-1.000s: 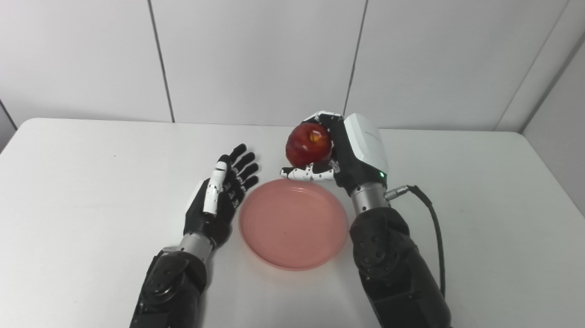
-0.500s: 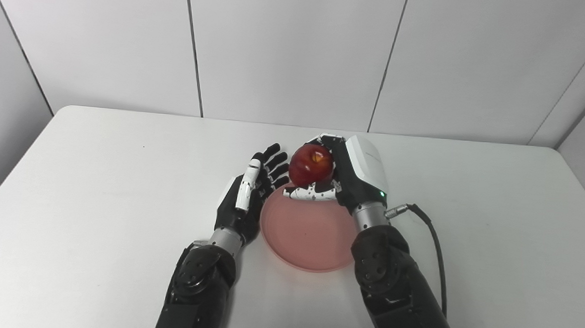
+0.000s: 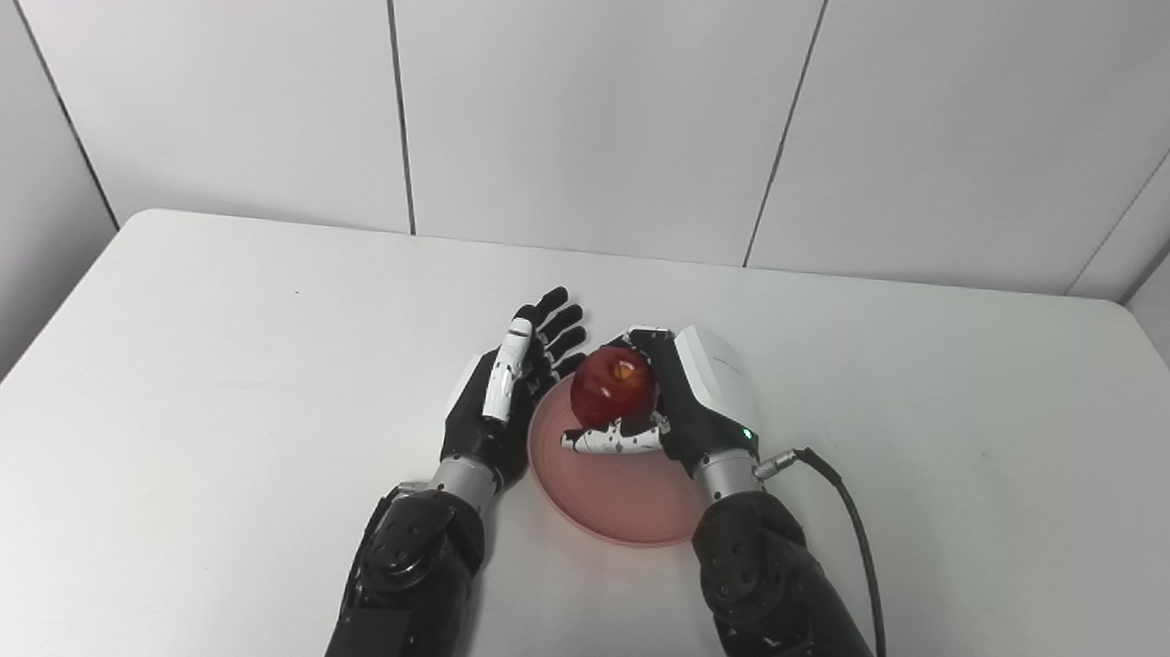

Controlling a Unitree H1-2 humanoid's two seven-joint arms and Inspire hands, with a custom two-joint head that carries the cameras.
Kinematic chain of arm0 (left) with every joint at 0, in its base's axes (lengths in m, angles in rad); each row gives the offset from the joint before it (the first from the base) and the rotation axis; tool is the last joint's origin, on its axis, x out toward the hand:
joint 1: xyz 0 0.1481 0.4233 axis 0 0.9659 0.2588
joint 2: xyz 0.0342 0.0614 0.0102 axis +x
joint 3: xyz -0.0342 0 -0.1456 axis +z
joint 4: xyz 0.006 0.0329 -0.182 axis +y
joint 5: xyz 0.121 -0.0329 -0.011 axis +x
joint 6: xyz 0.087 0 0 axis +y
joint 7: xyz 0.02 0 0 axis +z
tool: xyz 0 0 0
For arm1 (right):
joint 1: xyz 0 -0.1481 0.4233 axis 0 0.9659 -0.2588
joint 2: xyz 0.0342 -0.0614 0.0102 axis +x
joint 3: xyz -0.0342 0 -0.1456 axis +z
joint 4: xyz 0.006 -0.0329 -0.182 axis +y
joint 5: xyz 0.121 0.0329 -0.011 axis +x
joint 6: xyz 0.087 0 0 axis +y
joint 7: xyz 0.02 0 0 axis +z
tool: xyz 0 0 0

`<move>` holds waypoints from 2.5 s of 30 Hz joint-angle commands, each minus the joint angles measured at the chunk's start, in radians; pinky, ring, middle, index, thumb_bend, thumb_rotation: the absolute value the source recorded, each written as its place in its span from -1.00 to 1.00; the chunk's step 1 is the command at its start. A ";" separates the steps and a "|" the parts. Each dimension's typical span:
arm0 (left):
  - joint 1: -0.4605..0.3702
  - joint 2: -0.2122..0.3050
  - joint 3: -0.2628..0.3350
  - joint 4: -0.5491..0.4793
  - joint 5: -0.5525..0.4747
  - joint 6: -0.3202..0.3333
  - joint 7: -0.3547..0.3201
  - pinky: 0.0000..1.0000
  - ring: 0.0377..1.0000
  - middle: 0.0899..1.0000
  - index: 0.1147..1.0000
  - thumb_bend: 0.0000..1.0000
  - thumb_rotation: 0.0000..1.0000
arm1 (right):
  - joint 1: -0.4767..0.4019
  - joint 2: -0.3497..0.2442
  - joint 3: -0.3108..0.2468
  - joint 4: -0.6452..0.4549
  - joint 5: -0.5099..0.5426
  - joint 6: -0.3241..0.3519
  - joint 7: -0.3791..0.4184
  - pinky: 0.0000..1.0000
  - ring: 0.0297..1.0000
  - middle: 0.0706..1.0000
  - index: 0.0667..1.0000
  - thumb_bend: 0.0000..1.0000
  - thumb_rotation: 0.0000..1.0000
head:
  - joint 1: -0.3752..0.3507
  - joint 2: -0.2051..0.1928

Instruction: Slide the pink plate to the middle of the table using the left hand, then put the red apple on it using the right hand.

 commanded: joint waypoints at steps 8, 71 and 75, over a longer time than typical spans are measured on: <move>0.021 -0.003 0.000 0.009 0.011 0.029 0.018 0.75 0.81 0.82 0.77 -0.24 1.00 | -0.011 -0.012 0.024 0.005 -0.013 -0.083 -0.032 -0.62 -0.49 -0.31 -0.10 0.04 -0.74 | 0.000 0.000; 0.024 0.003 0.019 0.008 -0.011 0.020 -0.001 0.78 0.81 0.79 0.72 -0.25 1.00 | -0.018 -0.064 -0.086 -0.362 -0.036 -0.015 0.139 0.54 0.71 0.79 0.87 1.00 0.05 | -0.020 -0.008; 0.024 0.004 0.018 0.011 -0.004 0.016 0.000 0.79 0.81 0.80 0.73 -0.25 1.00 | -0.022 -0.064 -0.131 -0.403 -0.001 -0.014 0.164 0.56 0.73 0.81 0.86 1.00 -0.01 | -0.020 -0.009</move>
